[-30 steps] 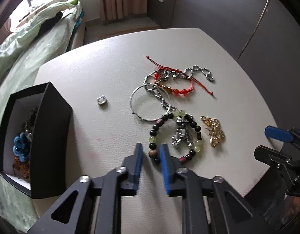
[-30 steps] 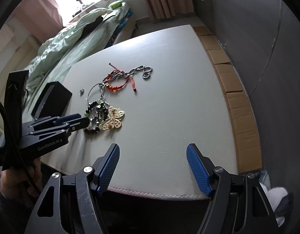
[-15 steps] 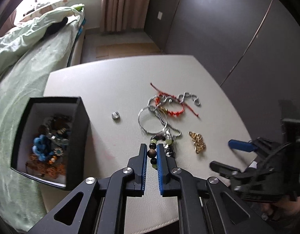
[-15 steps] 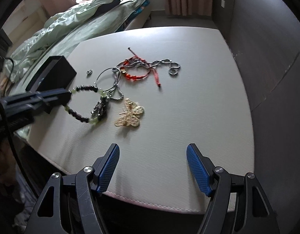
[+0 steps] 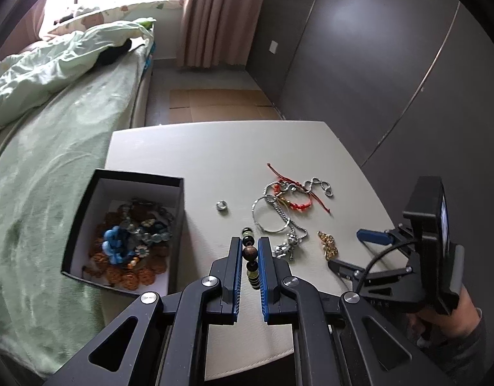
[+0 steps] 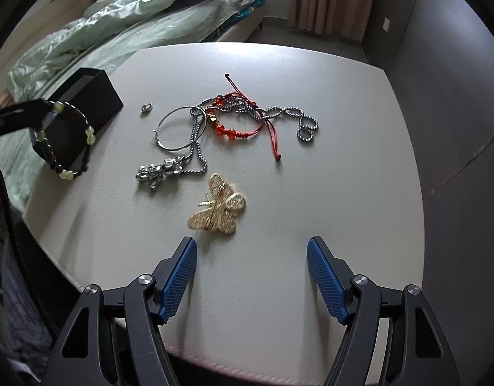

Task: Organize jewelry
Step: 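Lift the dark bead bracelet with the left tool toward the box, then release the dark bead bracelet into the box while the right tool carries the brooch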

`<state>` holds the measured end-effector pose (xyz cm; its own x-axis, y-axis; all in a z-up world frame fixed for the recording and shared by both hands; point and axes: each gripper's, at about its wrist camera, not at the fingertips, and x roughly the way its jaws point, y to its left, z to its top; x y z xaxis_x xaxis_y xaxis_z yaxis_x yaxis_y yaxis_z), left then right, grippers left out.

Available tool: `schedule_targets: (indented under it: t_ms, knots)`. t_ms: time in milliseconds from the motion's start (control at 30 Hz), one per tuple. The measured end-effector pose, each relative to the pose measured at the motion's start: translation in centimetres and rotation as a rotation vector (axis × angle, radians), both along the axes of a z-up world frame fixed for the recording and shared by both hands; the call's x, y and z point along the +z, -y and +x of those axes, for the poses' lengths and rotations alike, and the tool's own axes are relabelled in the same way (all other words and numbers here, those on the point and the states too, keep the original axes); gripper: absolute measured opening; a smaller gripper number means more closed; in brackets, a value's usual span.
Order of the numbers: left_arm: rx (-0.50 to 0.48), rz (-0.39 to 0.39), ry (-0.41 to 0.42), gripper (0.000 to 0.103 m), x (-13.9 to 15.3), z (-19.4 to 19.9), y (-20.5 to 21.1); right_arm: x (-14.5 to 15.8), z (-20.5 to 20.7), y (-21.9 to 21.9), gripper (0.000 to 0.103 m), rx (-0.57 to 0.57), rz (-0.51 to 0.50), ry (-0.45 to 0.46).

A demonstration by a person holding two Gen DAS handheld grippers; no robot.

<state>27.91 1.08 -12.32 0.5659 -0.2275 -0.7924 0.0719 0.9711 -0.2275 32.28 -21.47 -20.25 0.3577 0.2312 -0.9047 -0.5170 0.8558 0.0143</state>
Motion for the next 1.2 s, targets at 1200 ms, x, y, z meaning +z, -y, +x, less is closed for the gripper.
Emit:
schedule_targets:
  t_ms: [1200]
  knots:
    - [0.085, -0.08, 0.087, 0.01, 3.1, -2.3, -6.3, 3.7, 1.3, -4.4, 0.042, -0.01, 0.074, 0.059]
